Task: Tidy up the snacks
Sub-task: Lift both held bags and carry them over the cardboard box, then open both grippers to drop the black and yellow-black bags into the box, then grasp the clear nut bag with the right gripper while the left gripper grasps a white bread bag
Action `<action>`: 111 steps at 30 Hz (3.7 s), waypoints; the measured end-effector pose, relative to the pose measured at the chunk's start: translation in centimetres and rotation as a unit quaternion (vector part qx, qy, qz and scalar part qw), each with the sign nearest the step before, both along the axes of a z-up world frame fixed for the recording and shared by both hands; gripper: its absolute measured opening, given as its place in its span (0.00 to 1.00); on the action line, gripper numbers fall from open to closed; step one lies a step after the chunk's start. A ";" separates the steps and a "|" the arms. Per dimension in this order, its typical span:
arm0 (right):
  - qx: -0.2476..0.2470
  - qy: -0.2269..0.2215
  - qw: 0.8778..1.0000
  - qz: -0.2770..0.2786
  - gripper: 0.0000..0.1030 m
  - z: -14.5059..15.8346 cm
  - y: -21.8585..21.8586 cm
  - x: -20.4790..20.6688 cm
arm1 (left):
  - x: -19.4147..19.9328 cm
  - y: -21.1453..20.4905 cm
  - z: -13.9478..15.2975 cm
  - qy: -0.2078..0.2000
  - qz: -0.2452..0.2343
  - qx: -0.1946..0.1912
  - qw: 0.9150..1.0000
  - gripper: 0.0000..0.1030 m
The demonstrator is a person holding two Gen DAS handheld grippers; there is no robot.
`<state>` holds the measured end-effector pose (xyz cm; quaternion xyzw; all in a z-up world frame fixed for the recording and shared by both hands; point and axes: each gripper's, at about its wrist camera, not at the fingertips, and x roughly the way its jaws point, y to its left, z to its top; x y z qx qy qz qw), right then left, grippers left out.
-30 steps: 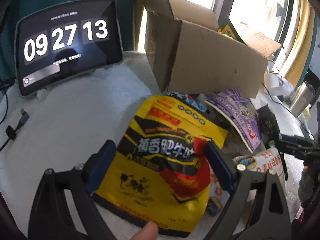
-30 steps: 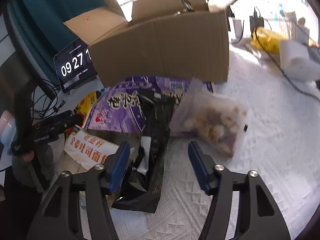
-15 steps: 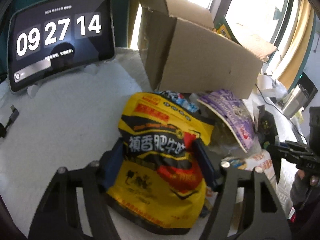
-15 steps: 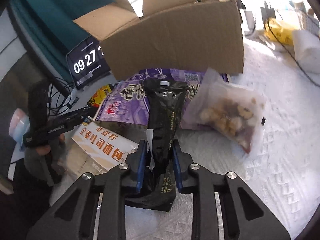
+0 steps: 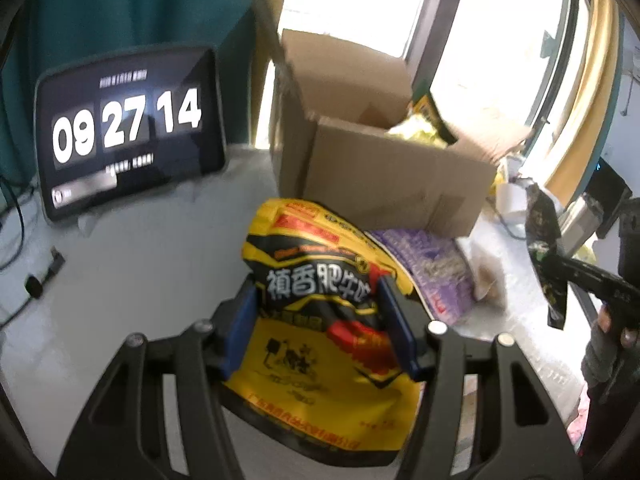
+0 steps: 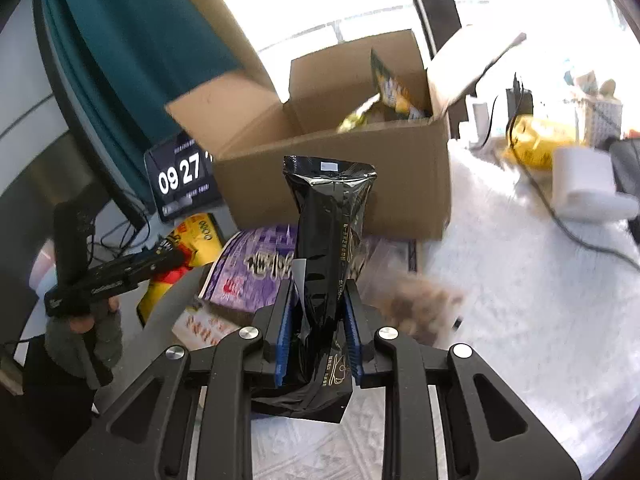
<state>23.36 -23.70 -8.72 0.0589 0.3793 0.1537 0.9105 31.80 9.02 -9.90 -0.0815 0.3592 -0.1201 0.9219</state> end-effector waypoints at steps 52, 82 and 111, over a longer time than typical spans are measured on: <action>-0.002 -0.115 0.993 0.004 0.25 8.7 -3.7 12.3 | 14.0 -4.8 10.9 -0.129 0.061 0.054 0.988 0.82; -0.053 -0.107 0.993 -0.018 0.67 8.5 2.8 15.3 | 5.4 1.1 10.9 -0.154 0.092 0.033 0.983 0.84; -0.044 -0.043 0.996 -0.064 0.67 1.4 -4.8 2.5 | -4.9 -4.7 -1.1 0.021 0.060 -0.019 0.998 0.95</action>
